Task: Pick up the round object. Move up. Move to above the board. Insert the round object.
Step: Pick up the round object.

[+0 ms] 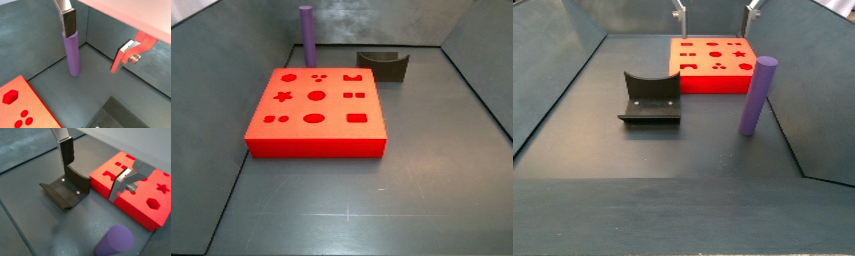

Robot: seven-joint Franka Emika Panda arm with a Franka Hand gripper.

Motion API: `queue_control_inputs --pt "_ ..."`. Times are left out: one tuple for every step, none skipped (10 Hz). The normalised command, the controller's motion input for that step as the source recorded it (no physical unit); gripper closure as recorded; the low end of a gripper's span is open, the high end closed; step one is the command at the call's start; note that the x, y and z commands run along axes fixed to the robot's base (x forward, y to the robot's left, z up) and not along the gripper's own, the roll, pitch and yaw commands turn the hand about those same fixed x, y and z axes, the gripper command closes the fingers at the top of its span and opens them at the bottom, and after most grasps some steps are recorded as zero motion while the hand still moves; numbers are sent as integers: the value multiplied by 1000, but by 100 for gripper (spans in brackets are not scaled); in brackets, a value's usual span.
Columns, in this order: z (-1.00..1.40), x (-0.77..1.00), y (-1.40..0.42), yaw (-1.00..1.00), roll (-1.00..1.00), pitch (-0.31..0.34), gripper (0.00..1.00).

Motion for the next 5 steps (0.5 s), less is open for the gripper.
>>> queue_control_inputs --pt "0 -1000 60 0 64 -177 0" --pt "-57 -1000 143 0 9 -179 0" --pt "-43 -1000 209 0 0 -164 0" --pt "-163 -1000 374 0 0 -149 0" --pt "-337 -977 403 0 0 -100 0"
